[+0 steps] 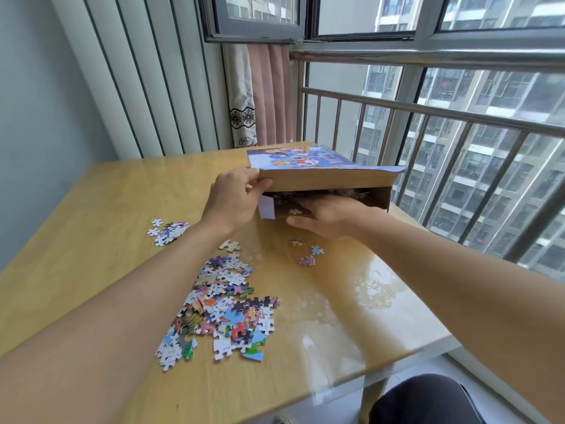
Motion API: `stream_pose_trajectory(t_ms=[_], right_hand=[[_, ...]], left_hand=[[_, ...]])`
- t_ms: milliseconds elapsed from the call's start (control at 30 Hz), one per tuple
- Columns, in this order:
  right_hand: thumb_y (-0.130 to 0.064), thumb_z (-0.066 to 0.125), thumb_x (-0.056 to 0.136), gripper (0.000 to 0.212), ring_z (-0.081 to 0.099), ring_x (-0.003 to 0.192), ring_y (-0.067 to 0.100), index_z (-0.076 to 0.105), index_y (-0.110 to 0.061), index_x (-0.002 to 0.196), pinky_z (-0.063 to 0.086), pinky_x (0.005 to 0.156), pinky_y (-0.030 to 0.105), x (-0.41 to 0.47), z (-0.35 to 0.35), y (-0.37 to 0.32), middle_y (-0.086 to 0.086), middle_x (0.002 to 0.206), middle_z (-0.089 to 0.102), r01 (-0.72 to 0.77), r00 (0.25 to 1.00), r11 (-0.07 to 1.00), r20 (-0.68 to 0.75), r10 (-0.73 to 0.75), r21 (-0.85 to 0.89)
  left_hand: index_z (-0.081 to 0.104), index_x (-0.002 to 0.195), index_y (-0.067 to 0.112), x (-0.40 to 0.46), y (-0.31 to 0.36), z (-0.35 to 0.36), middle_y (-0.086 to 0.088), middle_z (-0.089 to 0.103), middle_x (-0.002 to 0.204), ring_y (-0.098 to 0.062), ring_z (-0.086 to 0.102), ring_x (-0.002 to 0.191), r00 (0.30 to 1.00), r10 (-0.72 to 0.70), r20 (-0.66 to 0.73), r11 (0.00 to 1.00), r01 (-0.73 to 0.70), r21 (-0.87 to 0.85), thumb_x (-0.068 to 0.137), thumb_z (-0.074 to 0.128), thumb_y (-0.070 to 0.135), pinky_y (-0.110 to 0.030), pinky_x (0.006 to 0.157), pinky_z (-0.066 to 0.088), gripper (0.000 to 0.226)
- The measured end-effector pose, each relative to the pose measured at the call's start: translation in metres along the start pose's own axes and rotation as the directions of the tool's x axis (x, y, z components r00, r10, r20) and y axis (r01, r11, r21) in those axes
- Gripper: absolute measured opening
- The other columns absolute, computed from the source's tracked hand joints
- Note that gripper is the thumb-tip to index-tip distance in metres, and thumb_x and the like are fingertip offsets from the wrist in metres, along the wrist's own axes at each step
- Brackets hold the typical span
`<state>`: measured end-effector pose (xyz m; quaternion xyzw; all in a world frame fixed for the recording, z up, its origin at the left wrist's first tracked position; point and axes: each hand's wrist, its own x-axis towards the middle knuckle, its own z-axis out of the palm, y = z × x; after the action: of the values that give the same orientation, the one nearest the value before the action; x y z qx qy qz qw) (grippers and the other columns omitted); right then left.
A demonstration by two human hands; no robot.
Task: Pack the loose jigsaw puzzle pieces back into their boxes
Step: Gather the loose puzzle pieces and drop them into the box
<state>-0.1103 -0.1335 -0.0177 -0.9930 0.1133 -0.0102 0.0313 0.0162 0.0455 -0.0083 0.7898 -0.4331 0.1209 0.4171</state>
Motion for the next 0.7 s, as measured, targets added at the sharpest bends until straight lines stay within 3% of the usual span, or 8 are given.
stream_pose_trajectory(t_ms=[133, 200, 300, 367, 433, 500, 633, 700], right_hand=[[-0.046, 0.036, 0.1, 0.044, 0.064, 0.105, 0.026, 0.062, -0.019, 0.124, 0.054, 0.086, 0.045, -0.038, 0.014, -0.015, 0.004, 0.118, 0.069, 0.088, 0.966, 0.995, -0.247, -0.072, 0.055], [-0.046, 0.034, 0.098, 0.043, 0.065, 0.1, 0.029, 0.062, -0.016, 0.111, 0.054, 0.083, 0.044, -0.058, 0.032, -0.023, 0.005, 0.109, 0.07, -0.008, 0.972, 0.999, -0.232, 0.019, 0.049], [-0.062, 0.038, 0.098, 0.066, 0.042, 0.135, 0.032, 0.043, -0.01, 0.138, 0.036, 0.11, 0.041, -0.074, 0.058, -0.04, 0.014, 0.145, 0.048, -0.189, 0.982, 0.971, 0.015, 0.189, 0.147], [-0.069, 0.033, 0.096, 0.089, 0.013, 0.153, 0.029, 0.015, -0.007, 0.158, 0.014, 0.124, 0.04, -0.072, 0.064, -0.059, 0.014, 0.166, 0.015, -0.179, 0.982, 0.969, 0.091, 0.166, 0.167], [-0.068, 0.03, 0.098, 0.088, 0.006, 0.155, 0.027, 0.007, -0.009, 0.16, 0.007, 0.125, 0.041, -0.062, 0.066, -0.083, 0.011, 0.168, 0.008, -0.095, 0.994, 0.969, 0.082, 0.078, 0.229], [-0.061, 0.032, 0.101, 0.076, 0.019, 0.15, 0.03, 0.022, -0.008, 0.154, 0.016, 0.122, 0.042, -0.051, 0.067, -0.105, 0.012, 0.162, 0.023, -0.021, 0.995, 0.95, 0.097, -0.01, 0.313], [-0.043, 0.039, 0.106, 0.035, 0.046, 0.111, 0.029, 0.046, -0.01, 0.112, 0.036, 0.099, 0.043, -0.039, 0.059, -0.143, 0.011, 0.116, 0.051, -0.038, 0.987, 0.812, 0.149, -0.06, 0.582], [-0.036, 0.04, 0.106, 0.042, 0.042, 0.132, 0.025, 0.043, -0.009, 0.139, 0.031, 0.107, 0.032, -0.035, 0.053, -0.155, 0.008, 0.14, 0.049, -0.084, 0.98, 0.695, 0.186, -0.073, 0.714]], left_hand=[[0.075, 0.109, 0.015, -0.008, -0.011, -0.001, -0.002, 0.074, 0.101, -0.022, 0.068, 0.089, 0.999, -0.033, 0.034, 0.999, 0.034, -0.024, 0.098, 0.06, 0.023, -0.034, 0.073, 0.051, 0.021], [0.076, 0.11, 0.015, -0.014, -0.016, 0.001, -0.003, 0.075, 0.101, -0.021, 0.068, 0.088, 0.997, -0.059, 0.04, 0.998, 0.06, -0.026, 0.098, 0.061, 0.021, -0.029, 0.071, 0.046, 0.02], [0.076, 0.106, 0.014, -0.023, -0.02, 0.01, -0.004, 0.075, 0.098, -0.023, 0.068, 0.088, 0.993, -0.101, 0.067, 0.995, 0.102, -0.012, 0.096, 0.063, 0.022, -0.035, 0.076, 0.051, 0.018], [0.076, 0.105, 0.015, -0.027, -0.02, 0.014, -0.004, 0.075, 0.1, -0.023, 0.067, 0.091, 0.987, -0.124, 0.103, 0.992, 0.125, -0.007, 0.096, 0.063, 0.022, -0.038, 0.08, 0.053, 0.018], [0.076, 0.106, 0.018, -0.029, -0.021, 0.012, -0.001, 0.075, 0.103, -0.022, 0.067, 0.095, 0.98, -0.122, 0.159, 0.992, 0.125, -0.009, 0.098, 0.061, 0.023, -0.035, 0.081, 0.052, 0.018], [0.073, 0.113, 0.019, -0.031, -0.022, 0.001, 0.0, 0.072, 0.114, -0.017, 0.064, 0.104, 0.963, -0.099, 0.251, 0.995, 0.095, 0.031, 0.098, 0.06, 0.021, -0.025, 0.084, 0.046, 0.02], [0.057, 0.137, 0.026, -0.048, -0.038, -0.041, 0.006, 0.052, 0.145, -0.012, 0.046, 0.133, 0.936, -0.16, 0.314, 0.983, 0.121, 0.139, 0.097, 0.061, 0.022, -0.02, 0.102, 0.031, 0.04], [0.054, 0.139, 0.029, -0.064, -0.057, -0.064, 0.007, 0.047, 0.149, -0.013, 0.042, 0.137, 0.926, -0.256, 0.277, 0.963, 0.222, 0.15, 0.098, 0.059, 0.028, -0.024, 0.104, 0.031, 0.041]])
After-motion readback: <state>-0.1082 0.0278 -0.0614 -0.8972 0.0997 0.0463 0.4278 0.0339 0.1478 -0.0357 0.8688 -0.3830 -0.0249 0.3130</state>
